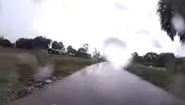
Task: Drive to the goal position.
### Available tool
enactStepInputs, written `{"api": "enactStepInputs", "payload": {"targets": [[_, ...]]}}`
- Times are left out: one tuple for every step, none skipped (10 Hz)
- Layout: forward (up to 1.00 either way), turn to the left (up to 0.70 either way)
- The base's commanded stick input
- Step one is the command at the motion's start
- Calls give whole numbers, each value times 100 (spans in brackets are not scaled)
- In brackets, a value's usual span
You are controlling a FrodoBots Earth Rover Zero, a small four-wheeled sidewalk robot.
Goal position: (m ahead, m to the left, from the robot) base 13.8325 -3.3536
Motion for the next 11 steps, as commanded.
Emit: {"api": "enactStepInputs", "payload": {"targets": [[85,0],[85,0],[85,0],[85,0],[85,0],[85,0],[85,0],[85,0],[85,-12],[85,-29],[85,-34]]}}
